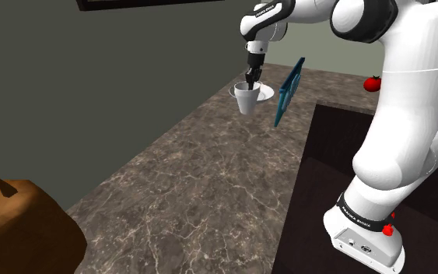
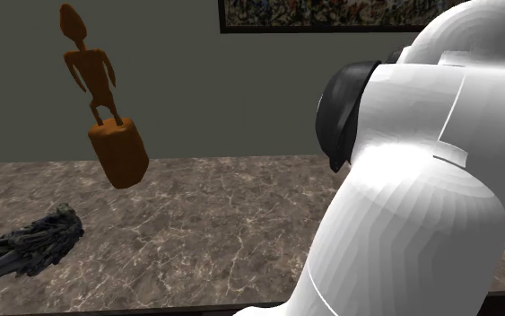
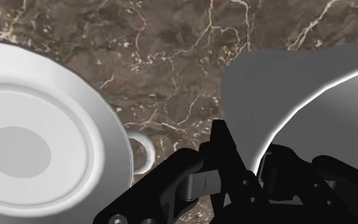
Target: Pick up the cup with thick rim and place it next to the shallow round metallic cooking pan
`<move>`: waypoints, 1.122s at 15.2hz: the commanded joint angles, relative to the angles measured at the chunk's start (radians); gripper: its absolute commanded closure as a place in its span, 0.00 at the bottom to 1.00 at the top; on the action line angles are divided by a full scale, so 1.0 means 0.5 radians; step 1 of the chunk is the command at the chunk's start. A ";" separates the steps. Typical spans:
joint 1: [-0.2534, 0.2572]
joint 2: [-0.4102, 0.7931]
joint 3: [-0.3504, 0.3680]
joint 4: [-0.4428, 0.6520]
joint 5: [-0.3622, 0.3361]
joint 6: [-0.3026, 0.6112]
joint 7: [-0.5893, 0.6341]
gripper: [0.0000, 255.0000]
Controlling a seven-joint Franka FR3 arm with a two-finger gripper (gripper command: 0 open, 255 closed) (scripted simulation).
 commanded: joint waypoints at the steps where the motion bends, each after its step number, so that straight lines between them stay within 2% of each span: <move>1: -0.001 0.012 0.000 -0.033 0.003 0.046 -0.007 1.00; 6: -0.001 0.057 0.003 -0.112 0.013 0.169 -0.022 1.00; 14: -0.001 0.057 0.003 -0.112 0.013 0.169 -0.022 1.00; 15: -0.001 0.057 0.003 -0.112 0.013 0.169 -0.022 0.00; 17: -0.001 0.057 0.004 -0.112 0.013 0.169 -0.022 0.00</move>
